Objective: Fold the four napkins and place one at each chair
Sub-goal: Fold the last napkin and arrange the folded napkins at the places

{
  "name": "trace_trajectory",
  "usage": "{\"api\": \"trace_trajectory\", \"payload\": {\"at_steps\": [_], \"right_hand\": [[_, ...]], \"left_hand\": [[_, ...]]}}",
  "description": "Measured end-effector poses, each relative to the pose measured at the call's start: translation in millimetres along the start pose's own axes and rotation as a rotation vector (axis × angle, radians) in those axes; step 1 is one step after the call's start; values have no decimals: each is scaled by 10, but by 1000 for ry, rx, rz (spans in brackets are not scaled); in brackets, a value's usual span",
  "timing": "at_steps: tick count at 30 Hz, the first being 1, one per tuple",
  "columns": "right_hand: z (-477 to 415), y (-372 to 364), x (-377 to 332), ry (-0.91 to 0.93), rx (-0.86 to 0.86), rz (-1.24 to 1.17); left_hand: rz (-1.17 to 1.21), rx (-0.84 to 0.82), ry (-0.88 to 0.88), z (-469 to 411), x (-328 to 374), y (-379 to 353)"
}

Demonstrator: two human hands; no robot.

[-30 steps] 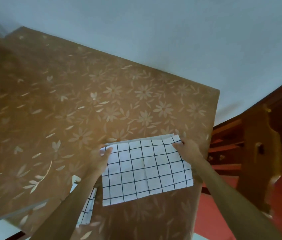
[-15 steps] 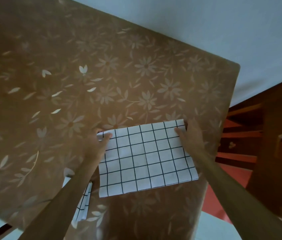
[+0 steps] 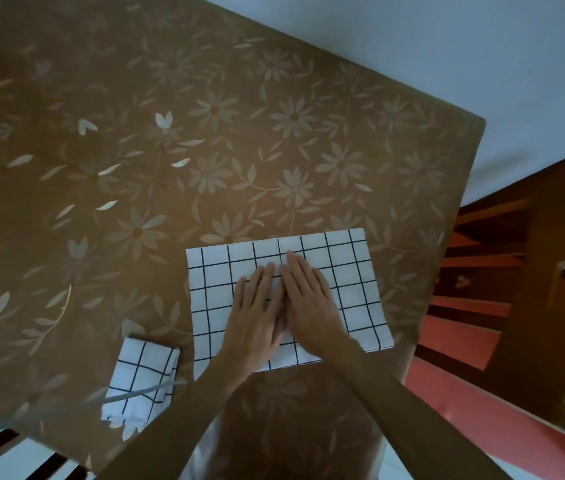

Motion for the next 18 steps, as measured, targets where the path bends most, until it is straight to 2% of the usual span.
{"api": "trace_trajectory", "payload": {"at_steps": [5,18], "right_hand": [[83,-77,269,4,-37,62],[319,77,863,-234,-27,53]], "left_hand": [[-44,8,3,84,-39,11],[-113,-137,19,90,26,100]]}}
Point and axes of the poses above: each hand's wrist, its own z-axis away from the middle knuckle, its own y-axis out of the back of the hand, x = y × z, the point moved 1 cm from there along -z, towards the middle knuckle, and after that the axes turned 4 degrees about -y, right-handed, at the moved point
